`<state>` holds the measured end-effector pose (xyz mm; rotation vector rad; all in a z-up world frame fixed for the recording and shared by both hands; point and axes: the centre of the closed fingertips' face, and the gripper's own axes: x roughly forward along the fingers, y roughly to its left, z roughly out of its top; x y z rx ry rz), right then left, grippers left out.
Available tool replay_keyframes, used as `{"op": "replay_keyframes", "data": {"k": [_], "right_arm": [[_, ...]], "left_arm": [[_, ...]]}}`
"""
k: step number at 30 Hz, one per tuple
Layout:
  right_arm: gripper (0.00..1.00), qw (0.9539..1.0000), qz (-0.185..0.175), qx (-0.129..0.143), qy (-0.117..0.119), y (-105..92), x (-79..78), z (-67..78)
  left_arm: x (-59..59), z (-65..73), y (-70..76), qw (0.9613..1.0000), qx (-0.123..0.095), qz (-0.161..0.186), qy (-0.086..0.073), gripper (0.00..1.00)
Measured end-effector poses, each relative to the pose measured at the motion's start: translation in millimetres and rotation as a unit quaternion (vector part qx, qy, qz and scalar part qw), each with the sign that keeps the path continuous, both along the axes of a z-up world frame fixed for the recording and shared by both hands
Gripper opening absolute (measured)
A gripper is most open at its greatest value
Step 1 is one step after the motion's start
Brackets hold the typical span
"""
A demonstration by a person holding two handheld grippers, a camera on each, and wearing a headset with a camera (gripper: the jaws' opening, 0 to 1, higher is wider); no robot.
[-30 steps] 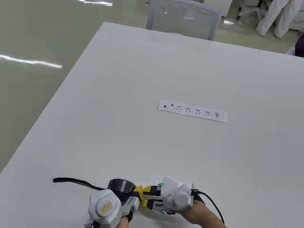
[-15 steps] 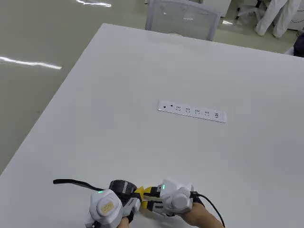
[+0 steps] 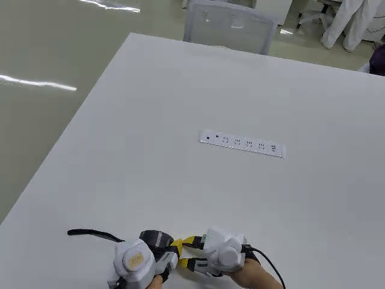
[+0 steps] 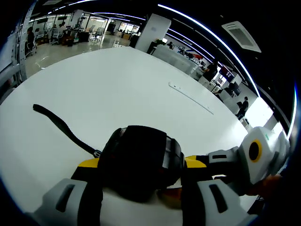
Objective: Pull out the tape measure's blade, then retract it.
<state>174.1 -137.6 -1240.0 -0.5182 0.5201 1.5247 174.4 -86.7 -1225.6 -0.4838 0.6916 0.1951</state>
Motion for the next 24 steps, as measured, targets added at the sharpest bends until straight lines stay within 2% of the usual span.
{"op": "replay_keyframes", "data": {"k": [6, 14, 18, 24], "right_arm": [[0.3, 1.0, -0.008, -0.004, 0.001, -4.7, 1.1, 1.3], [0.35, 0.9998, -0.018, -0.008, -0.003, -14.6, 1.0, 7.1], [0.39, 0.9996, -0.028, -0.009, -0.004, -20.7, 0.5, 10.9], [0.45, 0.9988, -0.049, -0.006, 0.001, -29.0, -0.9, 17.0]], "left_arm": [[0.1, 1.9, -2.1, 0.9999, 0.002, -0.014, 0.002, 0.67], [0.3, 8.0, 2.0, 0.999, 0.022, -0.04, 0.0, 0.72], [0.7, 11.3, 2.5, 0.9982, 0.023, -0.056, -0.001, 0.76], [-2.7, 9.7, -5.9, 0.9925, 0.035, -0.117, 0.007, 0.84]]}}
